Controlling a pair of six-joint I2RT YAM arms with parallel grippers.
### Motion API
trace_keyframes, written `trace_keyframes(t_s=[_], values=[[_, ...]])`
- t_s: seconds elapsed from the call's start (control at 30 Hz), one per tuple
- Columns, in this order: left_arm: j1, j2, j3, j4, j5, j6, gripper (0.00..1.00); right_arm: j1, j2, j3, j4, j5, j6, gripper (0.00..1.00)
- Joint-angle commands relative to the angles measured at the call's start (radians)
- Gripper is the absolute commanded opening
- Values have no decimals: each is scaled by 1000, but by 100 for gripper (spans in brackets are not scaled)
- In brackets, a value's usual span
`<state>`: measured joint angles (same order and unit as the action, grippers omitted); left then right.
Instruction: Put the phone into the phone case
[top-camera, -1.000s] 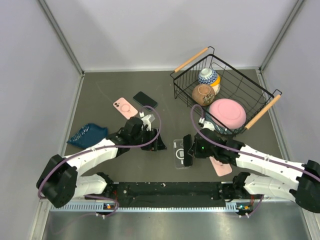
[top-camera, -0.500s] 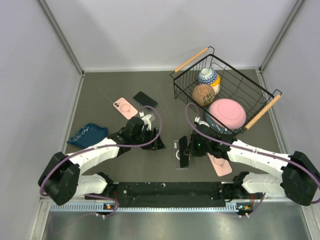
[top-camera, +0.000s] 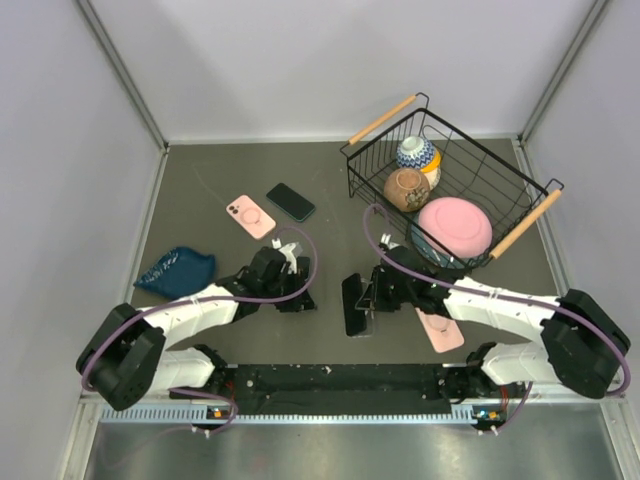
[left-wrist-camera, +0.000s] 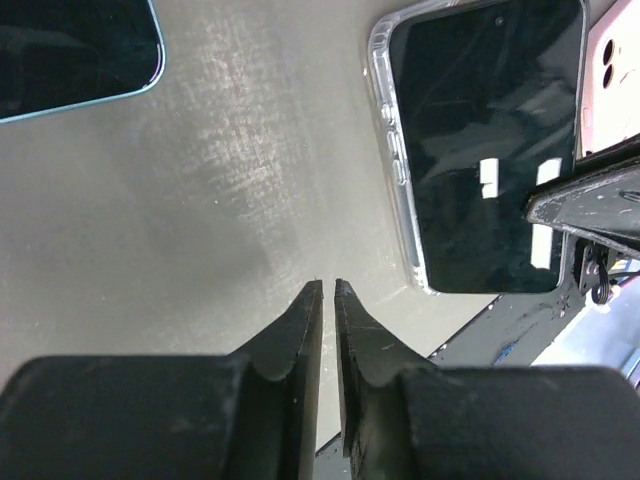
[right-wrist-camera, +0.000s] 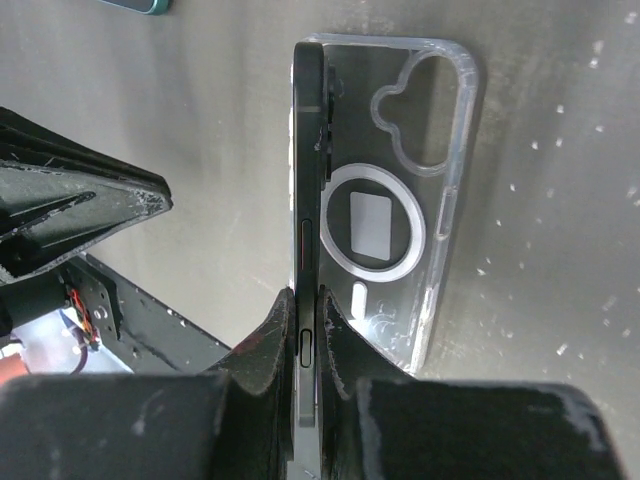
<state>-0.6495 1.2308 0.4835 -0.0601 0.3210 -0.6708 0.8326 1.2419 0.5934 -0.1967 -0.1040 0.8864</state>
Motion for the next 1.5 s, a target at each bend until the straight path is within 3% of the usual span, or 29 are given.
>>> trace_keyframes(t_s=[0.0,0.17,0.4,0.57,0.9,1.07,1.3,1.47], values=[[-2,-11,-19,52,-2,-33,10,-7,68,-26,135,-60,-15,0],[-1,-19,-29,51,-17,-44,8,-9,131,-40,241,-129,-21,0],[-1,-25,-57,117,1,-72,13,-6,166,-52,260,-131,-17,0],[-2,-11,-57,121,-3,-76,25,-1,151,-34,200,-80,-24,12],[-1,29,-54,181,24,-92,32,-1,94,9,77,1,-53,31],[-1,50,-46,218,46,-96,36,-1,56,22,34,32,-72,47],[-2,101,-23,244,55,-87,42,2,62,28,63,-6,-107,65],[-2,153,-10,272,75,-90,43,10,99,32,95,-25,-110,70]])
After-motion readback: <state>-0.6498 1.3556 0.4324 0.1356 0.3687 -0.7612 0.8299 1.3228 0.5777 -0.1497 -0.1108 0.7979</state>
